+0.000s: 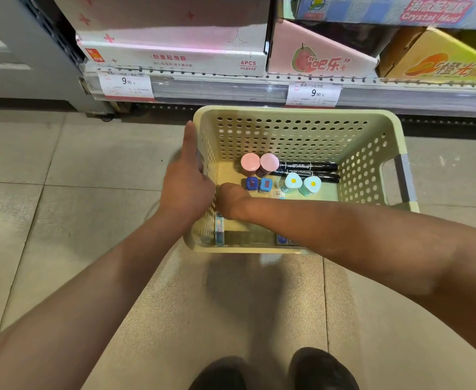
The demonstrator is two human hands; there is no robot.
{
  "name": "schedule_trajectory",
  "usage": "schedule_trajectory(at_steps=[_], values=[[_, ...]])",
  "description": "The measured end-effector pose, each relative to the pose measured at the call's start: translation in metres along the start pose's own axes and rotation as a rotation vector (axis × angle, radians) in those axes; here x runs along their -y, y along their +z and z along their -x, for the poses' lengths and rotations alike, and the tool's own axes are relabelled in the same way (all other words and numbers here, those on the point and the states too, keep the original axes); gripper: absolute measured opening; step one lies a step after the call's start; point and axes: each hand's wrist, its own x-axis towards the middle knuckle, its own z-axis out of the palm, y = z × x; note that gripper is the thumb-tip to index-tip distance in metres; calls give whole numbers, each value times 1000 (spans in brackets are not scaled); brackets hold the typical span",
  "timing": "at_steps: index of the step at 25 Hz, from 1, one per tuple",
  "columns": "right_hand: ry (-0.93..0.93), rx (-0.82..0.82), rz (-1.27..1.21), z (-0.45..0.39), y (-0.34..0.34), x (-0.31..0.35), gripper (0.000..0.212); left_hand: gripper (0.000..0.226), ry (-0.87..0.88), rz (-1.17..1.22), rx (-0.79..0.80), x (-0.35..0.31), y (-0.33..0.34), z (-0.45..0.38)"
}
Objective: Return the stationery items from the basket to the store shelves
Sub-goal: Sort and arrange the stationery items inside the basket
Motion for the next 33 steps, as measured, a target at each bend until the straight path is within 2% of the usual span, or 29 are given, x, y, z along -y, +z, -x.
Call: schedule_trajectory(at_steps=[4,6,8,11,13,16,22,25,29,31,33], values=[[85,127,-251,3,-6,2,28,87,11,-5,3,1,0,0],[103,207,-368,-1,-6,-1,16,85,15,-10,-1,2,0,0],[141,241,-430,-1,-7,-1,22,85,18,-13,-4,2,1,-1],[191,259,-554,3,-6,-3,13,87,11,-10,4,3,1,-1],[181,268,-563,4,-5,-5,28,87,19,-15,11,2,1,-1],[168,265,-570,5,0,-10,32,85,24,-10,13,1,-1,1],[26,144,-238,9,4,-21,37,83,17,1,13,-1,-2,2],[-12,24,-175,18,1,-23,36,82,17,4,17,-2,-2,3],[-83,-131,-160,35,-3,-27,25,81,19,6,18,-2,-3,3],[-164,-190,-153,46,-5,-30,12,82,16,6,14,-1,-2,2],[-240,-237,-123,55,-6,-34,8,82,17,6,11,0,-1,1]])
